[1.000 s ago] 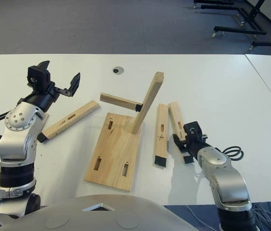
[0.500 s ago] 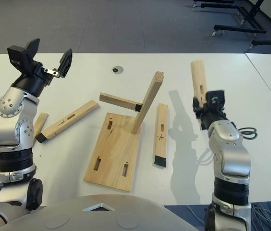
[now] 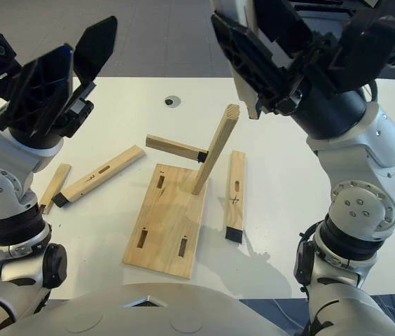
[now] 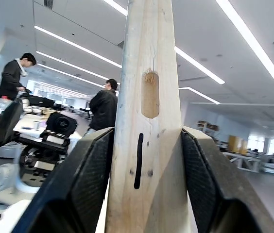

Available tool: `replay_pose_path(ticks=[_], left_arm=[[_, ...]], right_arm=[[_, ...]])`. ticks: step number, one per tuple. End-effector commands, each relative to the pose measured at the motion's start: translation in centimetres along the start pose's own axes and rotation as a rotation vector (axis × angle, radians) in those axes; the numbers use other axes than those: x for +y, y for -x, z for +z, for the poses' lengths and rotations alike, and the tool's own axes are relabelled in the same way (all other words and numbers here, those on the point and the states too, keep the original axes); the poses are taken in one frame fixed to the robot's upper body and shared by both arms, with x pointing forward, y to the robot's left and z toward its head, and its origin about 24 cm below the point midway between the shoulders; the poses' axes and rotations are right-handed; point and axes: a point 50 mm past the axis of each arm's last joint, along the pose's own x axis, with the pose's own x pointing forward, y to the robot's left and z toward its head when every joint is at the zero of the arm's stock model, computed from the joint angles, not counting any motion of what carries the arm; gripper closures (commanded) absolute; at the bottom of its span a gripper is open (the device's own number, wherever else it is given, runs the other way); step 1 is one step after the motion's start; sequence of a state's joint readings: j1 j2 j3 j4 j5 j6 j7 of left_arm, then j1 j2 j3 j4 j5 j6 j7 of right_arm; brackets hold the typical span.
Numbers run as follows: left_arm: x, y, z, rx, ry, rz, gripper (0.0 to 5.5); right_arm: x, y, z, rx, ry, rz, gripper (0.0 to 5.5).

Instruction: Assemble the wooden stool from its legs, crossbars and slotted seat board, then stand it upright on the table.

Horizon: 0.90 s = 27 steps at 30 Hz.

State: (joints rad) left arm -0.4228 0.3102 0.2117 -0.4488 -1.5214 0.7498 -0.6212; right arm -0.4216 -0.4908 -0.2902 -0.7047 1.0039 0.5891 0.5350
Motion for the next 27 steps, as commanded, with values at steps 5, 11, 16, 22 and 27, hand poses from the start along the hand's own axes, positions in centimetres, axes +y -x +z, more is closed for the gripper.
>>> replay_pose_path(ticks=[5,11,16,22,27], left_arm=[[-0.3,-1.1,-0.2,0.075,-0.008,-0.026,0.1],[0.3,-1.0,-1.2,0.159,-0.091,0.037,0.25],[0.2,-0.5,-1.9,0.218,-0.11,0.014,0.96],[-0.4,-0.4,-1.9,0.206,-0.088,-0.023,1.93],[-0.6,-0.4,-1.8,0.168,-0.061,-0.043,2.61]], right_arm=[[2.8,-0.9,-2.0,0.106,-0.113,0.198,3.38],[3.9,-1.0,-3.4,0.136,-0.211,0.227,3.38],[3.8,-0.9,-4.0,0.142,-0.236,0.218,3.38],[3.5,-0.3,-4.3,0.172,-0.223,0.214,3.38],[3.3,-0.2,-4.5,0.189,-0.21,0.218,3.38]])
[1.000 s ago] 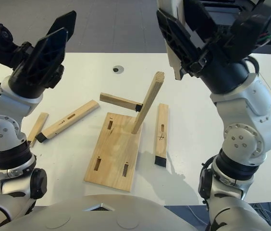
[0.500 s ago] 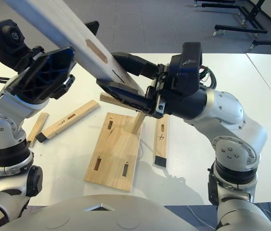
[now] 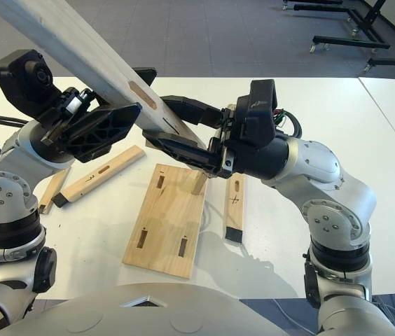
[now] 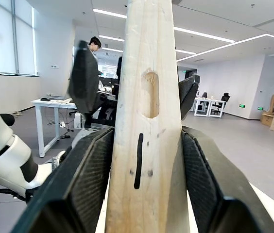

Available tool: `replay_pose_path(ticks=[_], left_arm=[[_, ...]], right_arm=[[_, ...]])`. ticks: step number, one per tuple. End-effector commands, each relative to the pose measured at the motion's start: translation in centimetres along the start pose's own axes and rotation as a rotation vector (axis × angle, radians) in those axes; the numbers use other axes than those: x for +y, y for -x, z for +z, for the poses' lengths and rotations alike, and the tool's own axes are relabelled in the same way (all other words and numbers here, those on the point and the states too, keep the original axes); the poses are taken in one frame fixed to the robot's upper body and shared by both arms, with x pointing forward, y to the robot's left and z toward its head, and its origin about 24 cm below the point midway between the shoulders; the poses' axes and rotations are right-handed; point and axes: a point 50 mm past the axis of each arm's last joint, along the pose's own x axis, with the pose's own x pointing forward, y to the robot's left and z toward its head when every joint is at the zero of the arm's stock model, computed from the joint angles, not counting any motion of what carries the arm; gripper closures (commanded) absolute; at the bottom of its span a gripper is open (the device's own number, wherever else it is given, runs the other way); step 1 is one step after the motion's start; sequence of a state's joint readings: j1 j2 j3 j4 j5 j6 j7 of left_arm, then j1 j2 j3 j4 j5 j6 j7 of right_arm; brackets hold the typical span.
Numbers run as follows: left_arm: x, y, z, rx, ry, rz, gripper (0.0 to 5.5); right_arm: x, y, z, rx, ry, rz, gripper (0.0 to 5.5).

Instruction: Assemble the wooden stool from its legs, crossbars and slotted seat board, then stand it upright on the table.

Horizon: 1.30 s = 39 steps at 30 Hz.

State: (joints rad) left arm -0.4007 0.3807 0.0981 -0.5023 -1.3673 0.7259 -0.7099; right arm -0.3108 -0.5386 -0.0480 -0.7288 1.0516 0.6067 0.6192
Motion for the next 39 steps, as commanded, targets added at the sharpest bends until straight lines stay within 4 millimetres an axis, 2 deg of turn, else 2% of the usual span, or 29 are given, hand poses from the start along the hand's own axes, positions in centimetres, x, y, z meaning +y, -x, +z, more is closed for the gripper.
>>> replay_pose_path(ticks=[1,5,22,23,28,34,36,39], left_arm=[[-0.3,-0.1,0.2,-0.018,0.001,-0.019,2.79],[-0.4,-0.3,0.1,-0.021,0.003,-0.017,3.26],[0.3,0.4,-0.4,0.025,-0.018,0.028,3.33],[0.3,0.5,-0.4,0.026,-0.02,0.031,3.33],[0.6,0.8,-0.4,0.026,-0.036,0.046,3.46],[1.0,1.2,-0.3,0.026,-0.072,0.073,3.46],[1.5,1.6,0.1,0.025,-0.124,0.116,3.46],[1.7,2.8,0.9,0.038,-0.2,0.143,3.47]], right_arm=[[-0.2,0.2,-0.1,0.031,0.024,-0.018,3.38],[-0.1,0.0,0.0,0.036,0.033,-0.009,3.38],[-1.5,0.5,0.5,0.043,0.098,-0.107,3.38],[-1.5,0.5,0.5,0.04,0.083,-0.108,3.02],[-1.2,0.7,0.5,0.051,0.051,-0.094,2.01],[-1.3,1.5,1.2,0.056,0.069,-0.117,1.11],[-1.2,2.1,1.9,0.041,0.069,-0.119,0.77],[-1.5,3.5,4.4,-0.058,0.083,-0.147,0.26]])
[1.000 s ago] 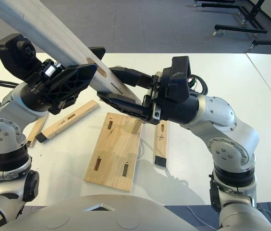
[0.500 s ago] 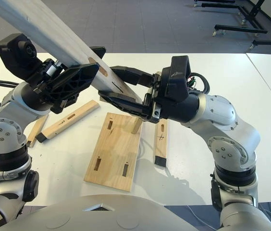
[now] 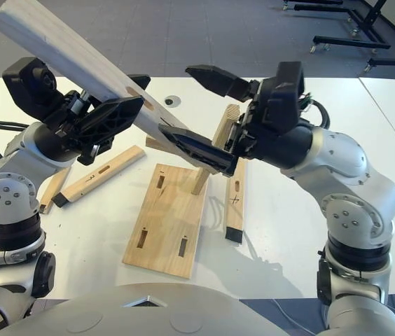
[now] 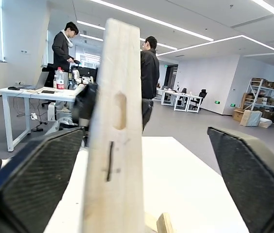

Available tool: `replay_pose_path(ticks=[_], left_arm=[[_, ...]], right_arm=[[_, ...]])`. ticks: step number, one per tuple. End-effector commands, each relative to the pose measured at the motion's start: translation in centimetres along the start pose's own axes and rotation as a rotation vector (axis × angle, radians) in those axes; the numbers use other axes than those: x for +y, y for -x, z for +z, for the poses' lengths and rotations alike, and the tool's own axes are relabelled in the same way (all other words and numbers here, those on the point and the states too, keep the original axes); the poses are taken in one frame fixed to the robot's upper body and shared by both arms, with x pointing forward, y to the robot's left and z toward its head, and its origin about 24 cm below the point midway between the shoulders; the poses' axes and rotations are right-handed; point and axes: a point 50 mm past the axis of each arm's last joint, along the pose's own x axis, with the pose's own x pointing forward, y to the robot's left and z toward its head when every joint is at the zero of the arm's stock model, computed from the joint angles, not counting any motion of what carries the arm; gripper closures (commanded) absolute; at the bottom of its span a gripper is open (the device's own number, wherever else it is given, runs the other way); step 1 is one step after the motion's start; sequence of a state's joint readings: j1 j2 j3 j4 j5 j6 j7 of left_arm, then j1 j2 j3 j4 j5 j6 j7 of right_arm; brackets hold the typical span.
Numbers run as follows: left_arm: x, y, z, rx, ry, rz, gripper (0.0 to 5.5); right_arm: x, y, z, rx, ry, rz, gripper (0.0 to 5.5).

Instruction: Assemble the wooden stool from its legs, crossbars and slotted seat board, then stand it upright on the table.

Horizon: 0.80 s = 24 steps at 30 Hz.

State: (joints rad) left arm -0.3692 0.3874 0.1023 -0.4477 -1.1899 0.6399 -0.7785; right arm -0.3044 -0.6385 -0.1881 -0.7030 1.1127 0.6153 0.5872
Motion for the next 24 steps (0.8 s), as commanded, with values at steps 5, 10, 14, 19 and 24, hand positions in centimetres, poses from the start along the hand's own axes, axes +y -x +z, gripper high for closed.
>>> replay_pose_path(ticks=[5,10,14,19,24], left_arm=[[0.0,3.8,1.2,0.167,-0.106,-0.038,3.47],[1.2,6.3,0.5,0.331,-0.127,0.008,3.47],[3.8,8.4,-0.3,0.413,-0.14,0.173,3.47],[5.6,9.7,-2.1,0.479,-0.186,0.255,3.47],[6.7,9.4,-4.1,0.438,-0.149,0.223,3.47]], right_arm=[[-1.7,3.1,5.8,-0.222,0.053,-0.105,0.1],[-2.6,3.9,6.5,-0.238,0.068,-0.155,0.1],[-3.0,3.8,5.8,-0.211,0.059,-0.162,0.1],[-3.1,3.6,5.3,-0.196,0.048,-0.153,0.1],[-3.1,3.3,5.0,-0.196,0.034,-0.149,0.1]])
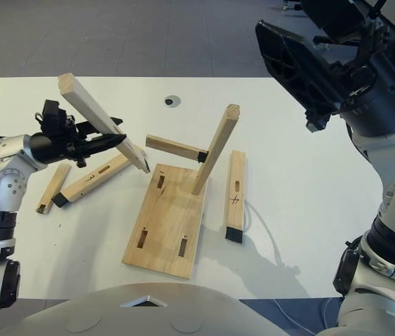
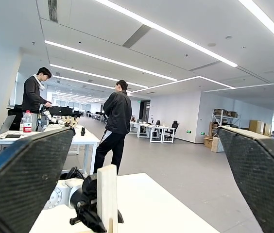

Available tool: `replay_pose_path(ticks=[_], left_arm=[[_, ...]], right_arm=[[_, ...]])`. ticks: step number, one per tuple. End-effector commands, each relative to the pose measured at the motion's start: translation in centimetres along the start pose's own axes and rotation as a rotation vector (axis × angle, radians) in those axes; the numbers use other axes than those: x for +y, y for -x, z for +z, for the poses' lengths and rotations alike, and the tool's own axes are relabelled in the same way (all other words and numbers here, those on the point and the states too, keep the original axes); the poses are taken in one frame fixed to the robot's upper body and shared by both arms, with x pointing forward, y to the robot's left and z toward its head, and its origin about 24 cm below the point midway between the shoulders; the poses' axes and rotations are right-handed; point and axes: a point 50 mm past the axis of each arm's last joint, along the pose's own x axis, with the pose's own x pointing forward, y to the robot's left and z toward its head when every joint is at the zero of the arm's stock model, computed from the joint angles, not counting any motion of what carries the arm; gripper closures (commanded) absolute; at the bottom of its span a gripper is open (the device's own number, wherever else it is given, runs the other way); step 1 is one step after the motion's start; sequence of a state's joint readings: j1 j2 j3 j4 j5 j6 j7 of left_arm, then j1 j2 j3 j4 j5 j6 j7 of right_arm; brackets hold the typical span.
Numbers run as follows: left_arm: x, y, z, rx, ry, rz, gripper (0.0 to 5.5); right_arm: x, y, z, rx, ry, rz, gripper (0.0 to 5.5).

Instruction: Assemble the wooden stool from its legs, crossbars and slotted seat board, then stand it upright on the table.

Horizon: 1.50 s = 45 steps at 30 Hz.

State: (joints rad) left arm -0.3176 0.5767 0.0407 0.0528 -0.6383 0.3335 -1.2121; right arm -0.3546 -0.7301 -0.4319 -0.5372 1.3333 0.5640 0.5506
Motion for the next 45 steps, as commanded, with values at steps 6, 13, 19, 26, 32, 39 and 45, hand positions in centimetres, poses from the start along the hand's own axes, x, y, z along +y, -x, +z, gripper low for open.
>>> replay_pose_path(ticks=[6,13,19,26,32,39,45], left_arm=[[0.9,-0.6,-0.4,-0.069,-0.074,-0.014,3.47],[0.3,-0.7,-1.8,0.008,-0.126,-0.118,3.47],[-1.0,-0.8,-2.6,-0.004,-0.095,-0.189,3.47],[-1.6,-1.1,-3.1,0.018,-0.093,-0.216,3.47],[-1.8,-1.0,-3.0,0.046,-0.027,-0.288,3.47],[-2.9,0.3,-3.2,0.131,0.11,-0.395,3.47],[-3.1,0.6,-3.2,0.178,0.131,-0.422,3.47]], right_arm=[[0.3,-0.4,-0.3,0.013,0.0,0.009,0.1],[0.3,-0.6,-0.6,0.033,0.0,0.007,0.1],[0.4,-0.6,-0.9,0.053,-0.001,0.009,0.1],[0.6,-0.9,-1.0,0.052,-0.009,0.026,0.1],[0.6,-1.0,-1.0,0.054,-0.013,0.034,0.1],[0.5,-0.9,-0.8,0.06,-0.018,0.041,0.1],[0.5,-0.8,-1.0,0.069,-0.022,0.034,0.1]])
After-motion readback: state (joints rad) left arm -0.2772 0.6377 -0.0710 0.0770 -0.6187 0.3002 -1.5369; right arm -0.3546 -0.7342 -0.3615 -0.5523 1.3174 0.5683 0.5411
